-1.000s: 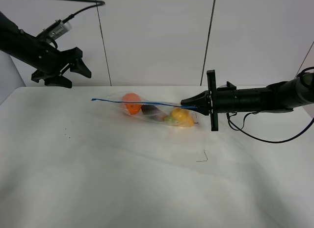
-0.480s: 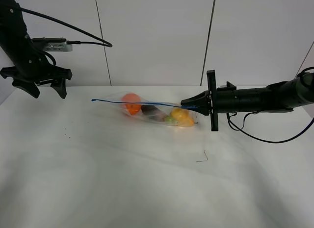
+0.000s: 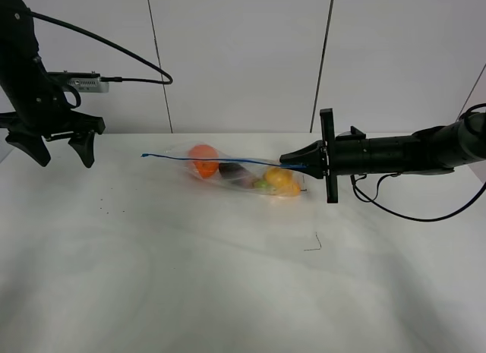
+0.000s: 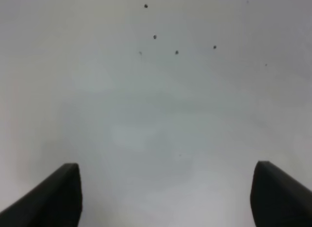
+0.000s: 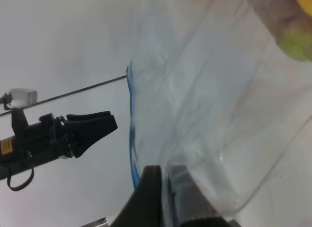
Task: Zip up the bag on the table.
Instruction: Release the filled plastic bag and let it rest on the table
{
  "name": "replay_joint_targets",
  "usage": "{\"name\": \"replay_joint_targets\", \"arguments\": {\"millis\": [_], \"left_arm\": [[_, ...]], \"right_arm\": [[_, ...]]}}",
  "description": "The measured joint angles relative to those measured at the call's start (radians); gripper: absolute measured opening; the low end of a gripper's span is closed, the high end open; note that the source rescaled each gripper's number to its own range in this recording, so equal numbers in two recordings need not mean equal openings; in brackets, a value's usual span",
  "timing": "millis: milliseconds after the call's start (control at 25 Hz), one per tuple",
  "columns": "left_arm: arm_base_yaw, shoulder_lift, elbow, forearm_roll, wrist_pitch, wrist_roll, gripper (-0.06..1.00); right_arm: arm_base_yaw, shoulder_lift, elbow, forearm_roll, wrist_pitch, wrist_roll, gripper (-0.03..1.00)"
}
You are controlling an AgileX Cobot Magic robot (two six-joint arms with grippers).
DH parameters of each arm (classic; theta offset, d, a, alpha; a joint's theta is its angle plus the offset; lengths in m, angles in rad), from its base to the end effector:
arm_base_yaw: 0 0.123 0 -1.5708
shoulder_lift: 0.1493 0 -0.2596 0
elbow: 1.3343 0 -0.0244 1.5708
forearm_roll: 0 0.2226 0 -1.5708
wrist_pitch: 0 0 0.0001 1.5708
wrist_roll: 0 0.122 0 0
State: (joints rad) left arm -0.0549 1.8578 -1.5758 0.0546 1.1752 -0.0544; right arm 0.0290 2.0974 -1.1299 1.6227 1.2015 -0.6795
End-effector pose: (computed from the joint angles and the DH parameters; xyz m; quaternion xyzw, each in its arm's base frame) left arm 0.3569 -0.0135 0.2197 0.0082 0.9946 0.0206 0.1015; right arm 0.3521 0.1239 0.1393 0.1668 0.7720 0.6130 0.0231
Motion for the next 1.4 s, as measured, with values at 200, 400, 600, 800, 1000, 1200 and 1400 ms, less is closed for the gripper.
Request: {"name": "replay_joint_targets", "arguments": {"millis": [200, 400, 600, 800, 1000, 1200, 1400], "left_arm": [[0.0, -0.041, 0.061, 0.0, 0.0, 0.003, 1.0], [0.0, -0.173, 0.231, 0.0, 0.0, 0.004, 1.0], [0.0, -0.351, 0.438, 0.0, 0.0, 0.009, 1.0], [0.0, -0.584, 0.613, 0.0, 0.0, 0.04, 1.0], [0.0, -0.852, 0.76, 0.0, 0.001, 0.09, 1.0], [0.0, -1.139, 0.899, 0.0, -0.009, 0.094, 1.0], [0.0, -1.421, 1.031, -0.004, -0.094, 0.084, 1.0]], "right_arm": [[0.0, 0.0, 0.0, 0.0, 0.0, 0.0, 0.0], [0.0, 0.0, 0.0, -0.001, 0.0, 0.0, 0.0], [0.0, 0.0, 0.0, -0.001, 0.0, 0.0, 0.0], [0.0, 0.0, 0.0, -0.001, 0.0, 0.0, 0.0], [0.0, 0.0, 0.0, -0.001, 0.0, 0.0, 0.0], [0.0, 0.0, 0.0, -0.002, 0.0, 0.0, 0.0], [0.0, 0.0, 0.0, -0.003, 0.0, 0.0, 0.0]]}}
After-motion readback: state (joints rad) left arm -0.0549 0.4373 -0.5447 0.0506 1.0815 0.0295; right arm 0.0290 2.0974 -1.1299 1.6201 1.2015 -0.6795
